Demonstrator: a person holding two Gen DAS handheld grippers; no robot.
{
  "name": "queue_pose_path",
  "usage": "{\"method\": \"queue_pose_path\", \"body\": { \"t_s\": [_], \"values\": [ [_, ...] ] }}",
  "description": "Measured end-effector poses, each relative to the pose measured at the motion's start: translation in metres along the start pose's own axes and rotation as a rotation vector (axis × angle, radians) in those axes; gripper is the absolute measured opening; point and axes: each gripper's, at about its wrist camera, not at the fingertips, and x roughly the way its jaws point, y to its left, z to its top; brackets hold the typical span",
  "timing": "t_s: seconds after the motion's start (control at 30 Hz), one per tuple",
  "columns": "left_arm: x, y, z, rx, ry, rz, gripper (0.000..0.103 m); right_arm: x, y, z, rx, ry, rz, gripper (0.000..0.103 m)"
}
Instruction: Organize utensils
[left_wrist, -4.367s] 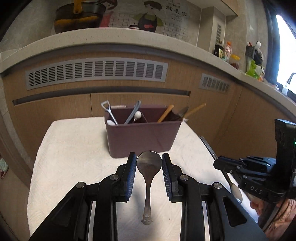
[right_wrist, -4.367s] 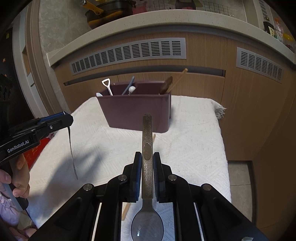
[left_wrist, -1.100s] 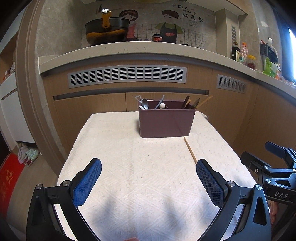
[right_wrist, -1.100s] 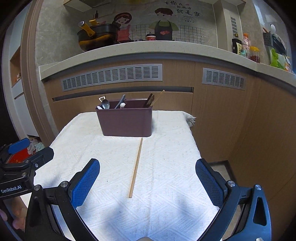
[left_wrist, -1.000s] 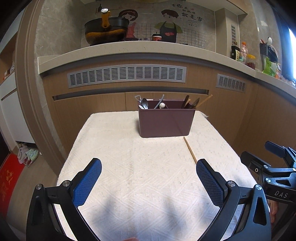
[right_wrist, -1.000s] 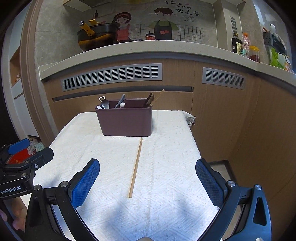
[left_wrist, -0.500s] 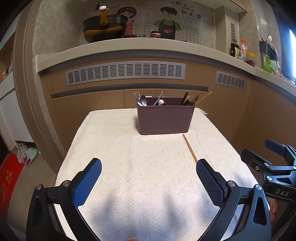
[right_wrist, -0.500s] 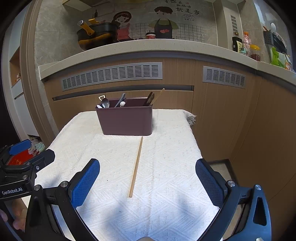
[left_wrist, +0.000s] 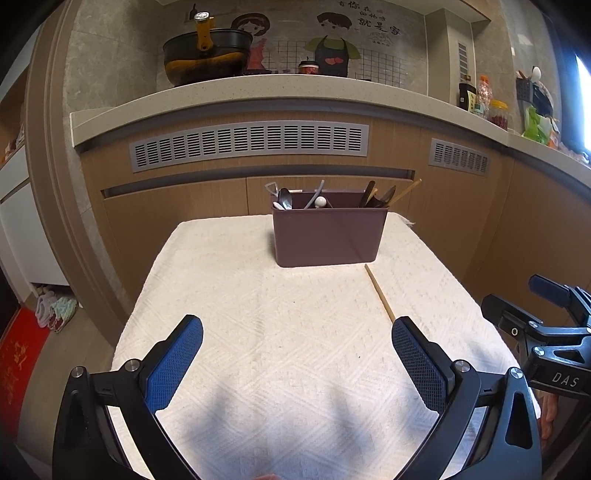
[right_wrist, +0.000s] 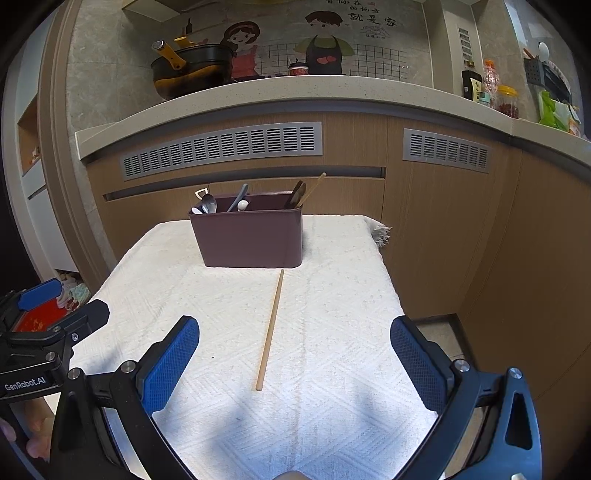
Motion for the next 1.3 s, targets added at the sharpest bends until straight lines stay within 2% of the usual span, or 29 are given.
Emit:
{"method": "queue_pose_path", "body": {
  "t_s": [1.03,1.3],
  "values": [
    [-0.0021,-0.0003,-0.0019,-0.006,0.005,-0.012,0.102,-0.0039,-0.0044,0.0011,0.004,0.001,0.01,0.103],
    [-0.0034,0.0017,-0.0028,0.008,-0.014,0.02,0.103,-0.0046,-0.0044,0.0015,0.0,-0.001,0.004,0.103]
  ]
}}
